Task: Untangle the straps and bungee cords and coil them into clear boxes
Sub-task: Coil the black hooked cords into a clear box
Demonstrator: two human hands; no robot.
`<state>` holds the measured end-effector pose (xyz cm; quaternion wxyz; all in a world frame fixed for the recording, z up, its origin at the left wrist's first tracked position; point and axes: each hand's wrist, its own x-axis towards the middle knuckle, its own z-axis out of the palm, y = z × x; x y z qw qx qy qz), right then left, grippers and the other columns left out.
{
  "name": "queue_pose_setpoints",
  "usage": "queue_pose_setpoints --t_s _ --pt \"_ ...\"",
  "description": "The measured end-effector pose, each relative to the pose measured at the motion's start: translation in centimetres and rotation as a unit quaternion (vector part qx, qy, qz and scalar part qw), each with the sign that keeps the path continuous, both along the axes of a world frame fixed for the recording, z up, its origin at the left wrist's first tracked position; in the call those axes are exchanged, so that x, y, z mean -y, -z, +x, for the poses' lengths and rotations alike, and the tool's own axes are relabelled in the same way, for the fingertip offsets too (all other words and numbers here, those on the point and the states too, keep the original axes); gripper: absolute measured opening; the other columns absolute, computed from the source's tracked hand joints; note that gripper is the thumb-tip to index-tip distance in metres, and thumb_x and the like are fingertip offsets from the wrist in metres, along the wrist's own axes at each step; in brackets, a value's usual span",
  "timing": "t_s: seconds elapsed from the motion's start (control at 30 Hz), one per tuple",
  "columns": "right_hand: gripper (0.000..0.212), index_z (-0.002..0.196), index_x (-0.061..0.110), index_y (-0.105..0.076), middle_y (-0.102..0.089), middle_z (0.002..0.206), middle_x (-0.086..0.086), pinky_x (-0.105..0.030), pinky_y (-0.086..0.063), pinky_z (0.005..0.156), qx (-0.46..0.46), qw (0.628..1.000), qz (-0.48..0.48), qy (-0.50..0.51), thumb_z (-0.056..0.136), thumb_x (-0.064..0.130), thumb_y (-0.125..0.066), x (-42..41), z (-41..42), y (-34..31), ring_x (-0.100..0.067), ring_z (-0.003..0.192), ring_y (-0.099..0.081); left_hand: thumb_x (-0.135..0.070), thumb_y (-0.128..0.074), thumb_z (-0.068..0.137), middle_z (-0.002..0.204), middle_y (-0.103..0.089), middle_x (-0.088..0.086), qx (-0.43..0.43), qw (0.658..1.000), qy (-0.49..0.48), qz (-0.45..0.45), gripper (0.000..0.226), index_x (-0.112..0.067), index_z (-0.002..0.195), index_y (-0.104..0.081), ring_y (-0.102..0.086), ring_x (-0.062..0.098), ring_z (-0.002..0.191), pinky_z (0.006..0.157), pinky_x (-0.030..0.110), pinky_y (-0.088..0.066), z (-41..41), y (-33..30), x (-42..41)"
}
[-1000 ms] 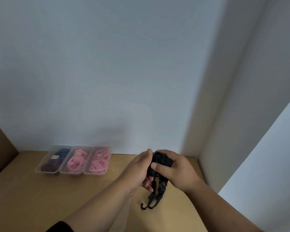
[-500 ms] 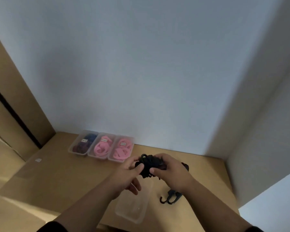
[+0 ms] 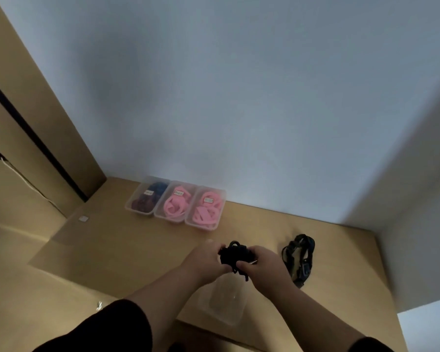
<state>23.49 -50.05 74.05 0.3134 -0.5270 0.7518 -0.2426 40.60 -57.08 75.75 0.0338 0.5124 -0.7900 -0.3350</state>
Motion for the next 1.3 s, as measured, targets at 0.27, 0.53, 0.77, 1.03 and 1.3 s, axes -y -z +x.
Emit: queue_pose_setpoints --t_s 0.27,0.53,0.77,1.03,1.3 --pt "0.035 0.106 0.024 -0.070 -0.048 0.093 0.006 -0.030 -0.047 0.070 -0.125 0.991 0.058 -0.004 0.086 0.052 -0.066 1.5 0.4 2.8 -0.014 0.085 -0.051 -0.031 -0.068 0.080 0.103 -0.061 0.003 0.062 0.996 0.054 0.019 0.023 -0.018 0.098 -0.060 -0.061 0.025 0.098 0.078 0.038 -0.052 -1.2 2.9 2.0" --pt "0.038 0.109 0.027 -0.069 -0.050 0.098 0.004 -0.036 -0.048 0.076 -0.206 0.972 0.115 -0.015 0.089 0.058 -0.058 2.3 1.4 4.9 -0.019 0.090 -0.052 -0.033 -0.058 0.087 0.129 -0.044 0.002 0.115 0.985 0.130 -0.010 0.038 -0.022 0.122 -0.049 -0.045 0.026 0.122 0.094 0.038 -0.045 -1.1 6.4 3.7" --pt "0.036 0.110 0.030 -0.062 -0.055 0.104 0.005 -0.036 -0.033 0.076 -0.269 0.953 0.137 0.012 0.096 0.058 -0.043 3.2 3.2 5.3 -0.019 0.096 -0.052 -0.055 -0.062 0.084 0.164 -0.005 0.005 0.140 0.971 0.191 -0.037 0.101 -0.015 0.158 -0.006 -0.007 0.029 0.151 0.120 0.040 -0.015 -0.4 8.5 5.7" --pt "0.041 0.126 0.031 -0.053 -0.054 0.120 0.006 -0.038 -0.040 0.094 -0.254 0.949 0.173 0.071 0.096 0.059 -0.048 4.5 5.8 5.7 -0.020 0.113 -0.051 -0.042 -0.063 0.083 0.143 -0.037 0.001 0.117 0.959 0.215 -0.140 0.072 -0.018 0.145 -0.034 -0.040 0.022 0.132 0.107 0.034 -0.035 0.0 9.7 7.8" --pt "0.048 0.142 0.030 -0.048 -0.051 0.132 0.007 -0.030 -0.039 0.099 -0.184 0.966 0.114 0.141 0.098 0.047 -0.054 2.8 6.7 5.7 -0.018 0.124 -0.047 -0.041 -0.051 0.089 0.147 -0.033 0.004 0.101 0.947 0.258 -0.162 0.065 -0.015 0.146 -0.032 -0.035 0.025 0.134 0.112 0.036 -0.031 0.4 9.3 8.5"
